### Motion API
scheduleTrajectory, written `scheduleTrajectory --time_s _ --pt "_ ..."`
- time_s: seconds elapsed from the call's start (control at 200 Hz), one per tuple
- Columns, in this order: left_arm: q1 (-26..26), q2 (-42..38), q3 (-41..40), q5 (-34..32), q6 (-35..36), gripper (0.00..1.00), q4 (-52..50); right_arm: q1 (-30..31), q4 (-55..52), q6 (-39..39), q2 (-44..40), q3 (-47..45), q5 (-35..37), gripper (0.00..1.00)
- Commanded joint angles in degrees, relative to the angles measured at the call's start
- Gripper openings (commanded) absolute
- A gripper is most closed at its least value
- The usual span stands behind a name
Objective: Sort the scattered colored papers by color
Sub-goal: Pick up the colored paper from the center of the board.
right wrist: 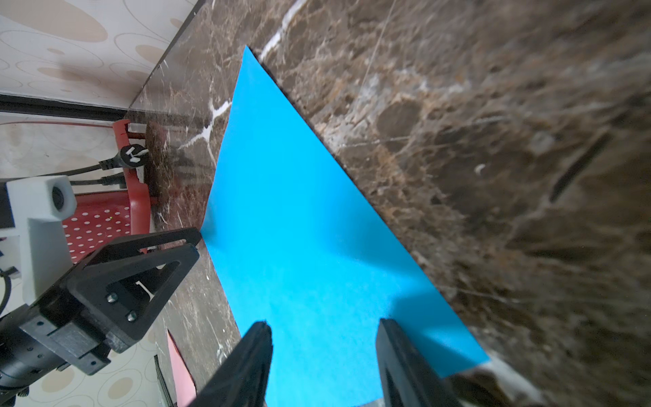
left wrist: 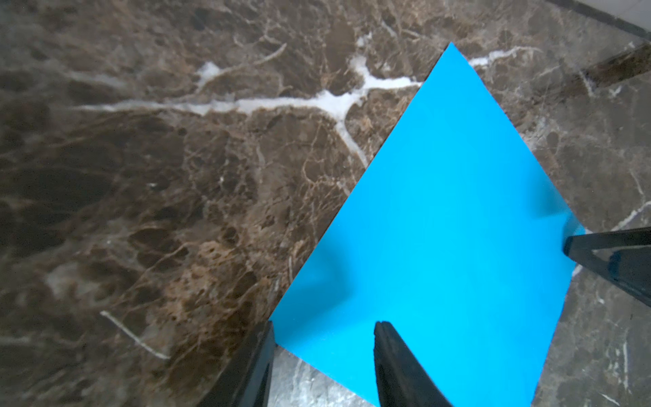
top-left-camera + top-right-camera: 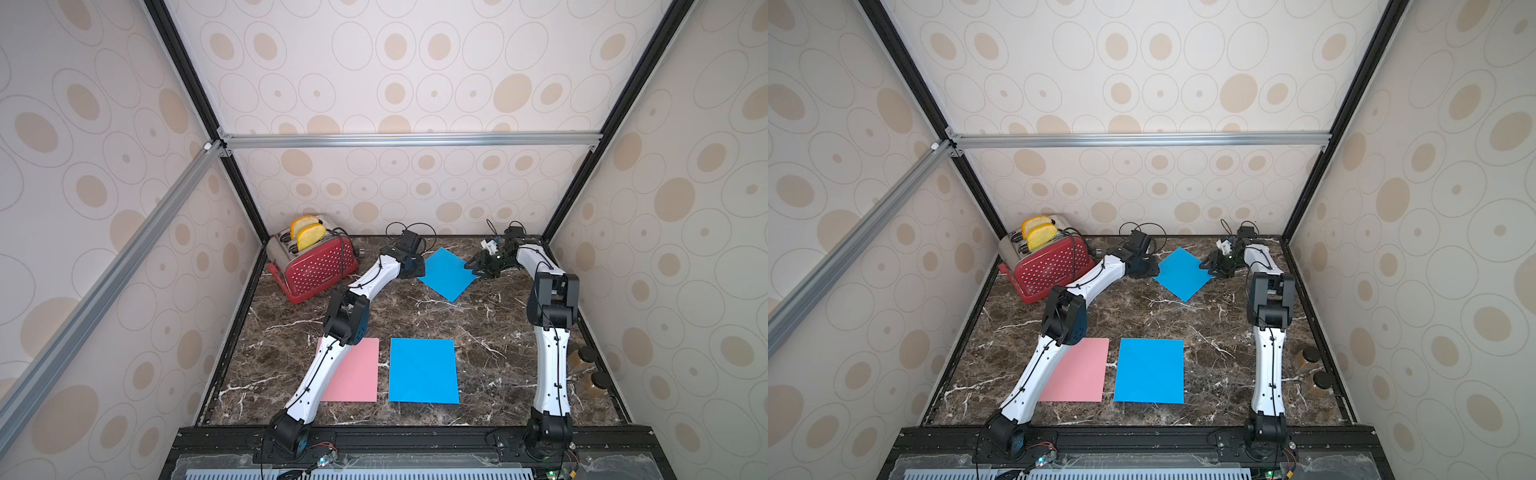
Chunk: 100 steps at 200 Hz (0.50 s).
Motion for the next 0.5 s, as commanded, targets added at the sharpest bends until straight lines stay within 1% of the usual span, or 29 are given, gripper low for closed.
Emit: scheduleTrajectory --time_s 0.0,0.135,0.22,0.28,0.351,0.496 --pt "-0.52 3.98 -0.59 1.66 -1.14 0.49 -4.25 0.5 -4.79 0.61 3.17 -2.36 2.89 0.54" --pt "-0.49 3.21 -1.05 1.88 -0.87 0.49 -4.58 0.43 -4.63 0.83 3.3 -2.26 2.67 0.54" --pt "-0.55 2.58 -2.39 3.68 -1.91 0.5 -2.64 0.47 -4.61 0.91 3.33 -2.35 2.67 0.54" --pt "-0.48 2.1 -4.07 5.79 -3.24 0.5 -0.27 0.44 -4.53 0.91 3.35 -2.41 2.68 0.54" --pt "-0.55 1.69 -5.99 8.28 -4.93 0.51 5.07 0.48 -4.52 0.83 3.22 -2.51 2.67 0.54" --pt "-0.48 1.33 -6.91 12.9 -7.69 0.51 11.62 0.5 -4.44 0.78 3.26 -2.78 2.77 0.54"
